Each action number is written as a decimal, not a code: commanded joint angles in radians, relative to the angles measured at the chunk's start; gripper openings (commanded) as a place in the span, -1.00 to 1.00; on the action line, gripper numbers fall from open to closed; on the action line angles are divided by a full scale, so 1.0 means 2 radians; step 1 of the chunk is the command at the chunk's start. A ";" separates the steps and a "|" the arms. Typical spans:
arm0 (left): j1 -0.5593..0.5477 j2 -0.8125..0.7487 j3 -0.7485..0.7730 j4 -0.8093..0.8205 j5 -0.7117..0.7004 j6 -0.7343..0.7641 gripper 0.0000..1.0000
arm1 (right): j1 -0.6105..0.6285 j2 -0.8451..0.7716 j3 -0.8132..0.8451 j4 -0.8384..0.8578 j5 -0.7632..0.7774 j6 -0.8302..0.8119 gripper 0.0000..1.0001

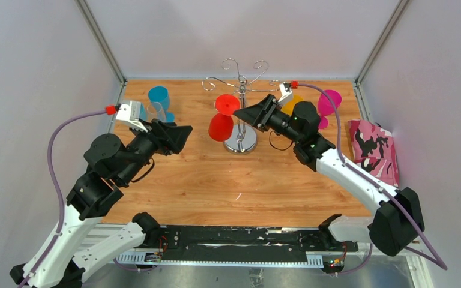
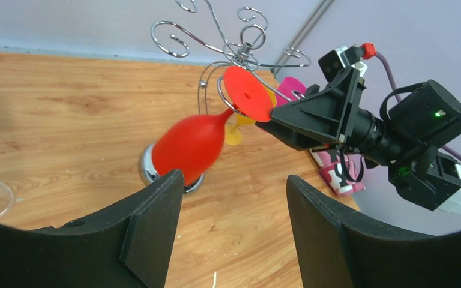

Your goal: Take the wine glass off the wine glass rack

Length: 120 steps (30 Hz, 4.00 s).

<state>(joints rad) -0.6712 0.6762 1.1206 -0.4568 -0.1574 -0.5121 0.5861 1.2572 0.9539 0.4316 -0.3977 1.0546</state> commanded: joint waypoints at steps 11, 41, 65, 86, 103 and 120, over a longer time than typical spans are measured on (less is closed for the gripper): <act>-0.003 -0.003 -0.013 0.014 0.001 0.002 0.38 | 0.044 -0.055 0.007 -0.018 0.078 -0.013 0.01; -0.003 -0.021 -0.013 0.000 -0.002 0.015 0.37 | 0.095 -0.046 -0.003 -0.063 0.123 -0.024 0.02; -0.003 -0.029 -0.016 0.002 0.004 0.033 0.38 | 0.095 -0.035 0.017 -0.018 0.143 -0.029 -0.03; -0.003 -0.035 -0.020 0.001 0.006 0.032 0.39 | 0.095 0.004 0.011 0.033 0.197 0.030 -0.36; -0.003 -0.035 -0.025 0.008 0.015 0.025 0.39 | 0.120 -0.033 -0.011 0.048 0.289 0.047 -0.41; -0.003 -0.043 -0.018 0.002 0.012 0.021 0.40 | 0.122 -0.012 0.022 -0.013 0.295 0.077 -1.00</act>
<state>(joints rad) -0.6712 0.5995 1.0786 -0.4587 -0.1349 -0.4641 0.8211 1.2503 0.9783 0.4538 0.1356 1.1973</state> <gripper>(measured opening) 0.698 0.069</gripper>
